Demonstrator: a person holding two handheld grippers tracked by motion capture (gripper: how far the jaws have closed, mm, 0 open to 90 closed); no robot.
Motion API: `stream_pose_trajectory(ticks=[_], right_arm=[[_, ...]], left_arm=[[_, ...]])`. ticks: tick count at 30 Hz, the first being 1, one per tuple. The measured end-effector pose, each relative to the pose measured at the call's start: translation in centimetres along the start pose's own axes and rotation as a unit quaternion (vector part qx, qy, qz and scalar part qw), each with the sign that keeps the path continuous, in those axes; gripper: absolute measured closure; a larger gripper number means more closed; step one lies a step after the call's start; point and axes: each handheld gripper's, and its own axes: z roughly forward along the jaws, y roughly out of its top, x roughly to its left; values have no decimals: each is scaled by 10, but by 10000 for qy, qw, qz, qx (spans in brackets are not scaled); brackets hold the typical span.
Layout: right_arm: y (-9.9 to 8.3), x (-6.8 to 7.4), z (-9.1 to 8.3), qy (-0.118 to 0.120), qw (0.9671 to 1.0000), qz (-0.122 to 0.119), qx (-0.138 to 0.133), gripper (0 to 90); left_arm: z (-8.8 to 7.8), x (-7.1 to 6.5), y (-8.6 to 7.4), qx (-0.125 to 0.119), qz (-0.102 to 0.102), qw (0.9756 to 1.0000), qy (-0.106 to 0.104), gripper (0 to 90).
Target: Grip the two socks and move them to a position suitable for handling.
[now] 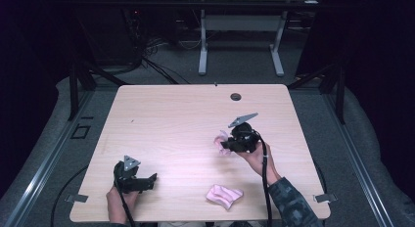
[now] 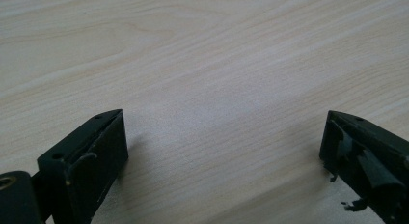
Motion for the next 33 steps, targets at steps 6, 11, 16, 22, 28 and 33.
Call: stream_pose_trajectory(ticks=[6, 11, 16, 22, 28, 33], right_arm=[[-27, 1, 14, -63, 9992, 139, 373, 738], [-41, 1, 31, -68, 9985, 208, 497, 532], [-40, 3, 18, -233, 9992, 206, 255, 252], [-46, 10, -12, -311, 9994, 149, 0, 146], [-58, 24, -35, -365, 9992, 46, -177, 139], [-71, 36, -48, -409, 9988, 44, -261, 154]], left_arm=[[0, 0, 0, -5, 0, 10000, 1, 28], [0, 0, 0, -5, 0, 10000, 2, 28], [0, 0, 0, -5, 1, 10000, 1, 28], [0, 0, 0, -2, 1, 10000, 3, 29], [0, 0, 0, -3, 1, 10000, 5, 29], [0, 0, 0, -3, 0, 10000, 6, 28]])
